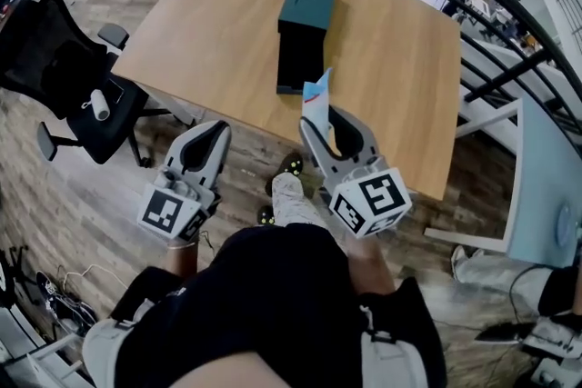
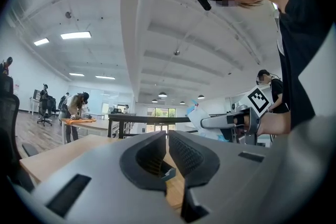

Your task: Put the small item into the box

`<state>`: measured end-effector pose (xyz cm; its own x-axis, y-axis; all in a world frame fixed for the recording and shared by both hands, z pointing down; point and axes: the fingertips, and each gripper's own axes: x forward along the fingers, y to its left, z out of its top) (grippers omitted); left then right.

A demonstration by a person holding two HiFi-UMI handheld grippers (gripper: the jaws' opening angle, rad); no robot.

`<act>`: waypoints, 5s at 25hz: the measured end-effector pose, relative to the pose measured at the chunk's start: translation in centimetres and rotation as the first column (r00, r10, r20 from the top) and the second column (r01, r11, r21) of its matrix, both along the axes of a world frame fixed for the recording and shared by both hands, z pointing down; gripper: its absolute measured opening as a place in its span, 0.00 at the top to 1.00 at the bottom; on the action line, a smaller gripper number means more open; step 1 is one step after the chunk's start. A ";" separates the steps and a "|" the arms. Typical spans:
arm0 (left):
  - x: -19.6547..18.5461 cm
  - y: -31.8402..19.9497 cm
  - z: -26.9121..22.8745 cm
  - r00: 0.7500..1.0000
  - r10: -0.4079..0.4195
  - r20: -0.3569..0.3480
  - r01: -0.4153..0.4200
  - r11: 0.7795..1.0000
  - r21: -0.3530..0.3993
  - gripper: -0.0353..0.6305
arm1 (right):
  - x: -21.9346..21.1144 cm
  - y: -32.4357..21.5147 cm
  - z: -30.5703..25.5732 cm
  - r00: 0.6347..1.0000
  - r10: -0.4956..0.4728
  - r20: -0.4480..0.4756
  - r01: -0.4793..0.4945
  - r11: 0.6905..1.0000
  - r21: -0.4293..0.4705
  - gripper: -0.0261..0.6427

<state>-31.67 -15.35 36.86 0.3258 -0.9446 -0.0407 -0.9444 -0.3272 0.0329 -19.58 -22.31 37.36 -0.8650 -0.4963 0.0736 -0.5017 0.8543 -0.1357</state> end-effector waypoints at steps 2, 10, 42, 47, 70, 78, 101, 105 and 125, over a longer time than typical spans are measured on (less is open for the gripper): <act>-0.2 -1.1 0.1 1.000 0.006 0.008 -0.006 1.000 -0.004 0.91 | 0.0 -1.2 0.0 1.000 0.012 0.012 -0.012 1.000 -0.002 0.70; -1.4 -6.9 -0.4 0.999 0.016 0.036 -0.015 1.000 -0.007 0.91 | -0.9 -7.3 0.4 0.999 0.038 0.034 -0.037 0.999 -0.027 0.70; -7.1 -22.8 3.6 0.994 0.110 0.006 -0.108 0.988 -0.107 0.91 | -8.8 -22.7 12.3 0.976 0.095 -0.195 -0.141 0.961 -0.238 0.70; -7.3 -24.0 3.6 0.994 0.112 0.012 -0.110 0.988 -0.112 0.91 | -8.9 -23.8 14.3 0.966 0.081 -0.247 -0.147 0.954 -0.262 0.70; -8.2 -29.5 4.6 0.990 0.130 0.053 -0.121 0.982 -0.142 0.91 | -9.8 -26.7 20.2 0.923 0.030 -0.383 -0.175 0.920 -0.351 0.70; -9.5 -30.0 4.3 0.982 0.185 0.037 -0.178 0.973 -0.149 0.91 | -10.3 -26.6 21.6 0.870 0.035 -0.492 -0.228 0.913 -0.338 0.70; -11.9 -30.1 2.4 0.977 0.212 0.026 -0.207 0.969 -0.134 0.91 | -10.8 -26.1 23.9 0.751 -0.026 -0.660 -0.264 0.904 -0.336 0.69; -11.8 -30.1 2.2 0.976 0.217 0.034 -0.211 0.969 -0.128 0.91 | -10.8 -26.1 23.8 0.757 -0.018 -0.654 -0.268 0.904 -0.334 0.69; -10.1 -30.3 1.5 0.957 0.288 0.030 -0.284 0.953 -0.102 0.91 | -10.4 -27.9 12.2 0.886 0.241 -0.396 -0.323 0.933 -0.156 0.91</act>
